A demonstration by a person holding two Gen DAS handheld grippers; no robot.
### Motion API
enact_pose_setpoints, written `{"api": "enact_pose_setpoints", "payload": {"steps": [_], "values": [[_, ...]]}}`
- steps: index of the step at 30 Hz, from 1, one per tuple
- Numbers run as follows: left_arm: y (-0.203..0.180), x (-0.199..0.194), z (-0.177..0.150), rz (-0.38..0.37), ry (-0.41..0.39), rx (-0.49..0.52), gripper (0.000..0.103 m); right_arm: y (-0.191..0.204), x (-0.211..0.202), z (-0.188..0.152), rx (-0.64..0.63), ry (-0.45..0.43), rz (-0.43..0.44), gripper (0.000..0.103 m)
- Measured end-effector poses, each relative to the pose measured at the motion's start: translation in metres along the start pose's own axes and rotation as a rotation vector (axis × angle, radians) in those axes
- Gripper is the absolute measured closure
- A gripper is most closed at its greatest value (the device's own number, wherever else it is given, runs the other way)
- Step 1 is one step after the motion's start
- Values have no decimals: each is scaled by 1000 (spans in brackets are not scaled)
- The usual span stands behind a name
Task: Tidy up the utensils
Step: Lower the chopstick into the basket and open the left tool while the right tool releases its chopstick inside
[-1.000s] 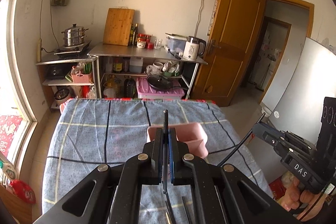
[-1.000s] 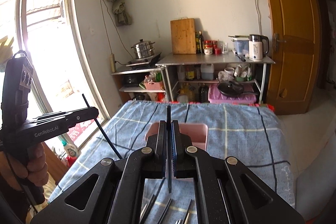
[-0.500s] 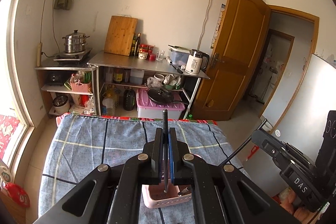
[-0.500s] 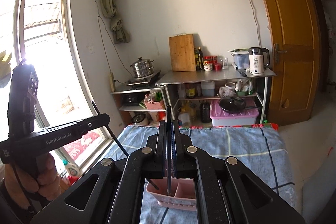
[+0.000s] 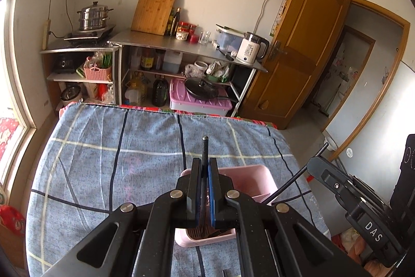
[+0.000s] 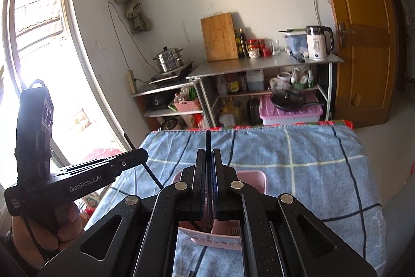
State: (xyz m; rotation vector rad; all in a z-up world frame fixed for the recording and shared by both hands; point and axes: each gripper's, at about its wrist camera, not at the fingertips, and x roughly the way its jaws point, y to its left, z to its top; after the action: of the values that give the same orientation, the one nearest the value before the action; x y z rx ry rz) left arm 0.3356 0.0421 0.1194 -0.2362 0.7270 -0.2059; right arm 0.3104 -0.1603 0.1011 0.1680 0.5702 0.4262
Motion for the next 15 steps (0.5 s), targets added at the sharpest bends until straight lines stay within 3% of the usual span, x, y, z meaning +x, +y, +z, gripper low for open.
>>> {"api": "enact_pose_setpoints", "payload": {"steps": [7, 15], "values": [[8, 5, -6, 11, 11, -10, 97, -5, 5, -8, 6, 26, -1, 99], [9, -18, -12, 16, -37, 2, 76, -3, -11, -6, -12, 3, -13, 93]]}}
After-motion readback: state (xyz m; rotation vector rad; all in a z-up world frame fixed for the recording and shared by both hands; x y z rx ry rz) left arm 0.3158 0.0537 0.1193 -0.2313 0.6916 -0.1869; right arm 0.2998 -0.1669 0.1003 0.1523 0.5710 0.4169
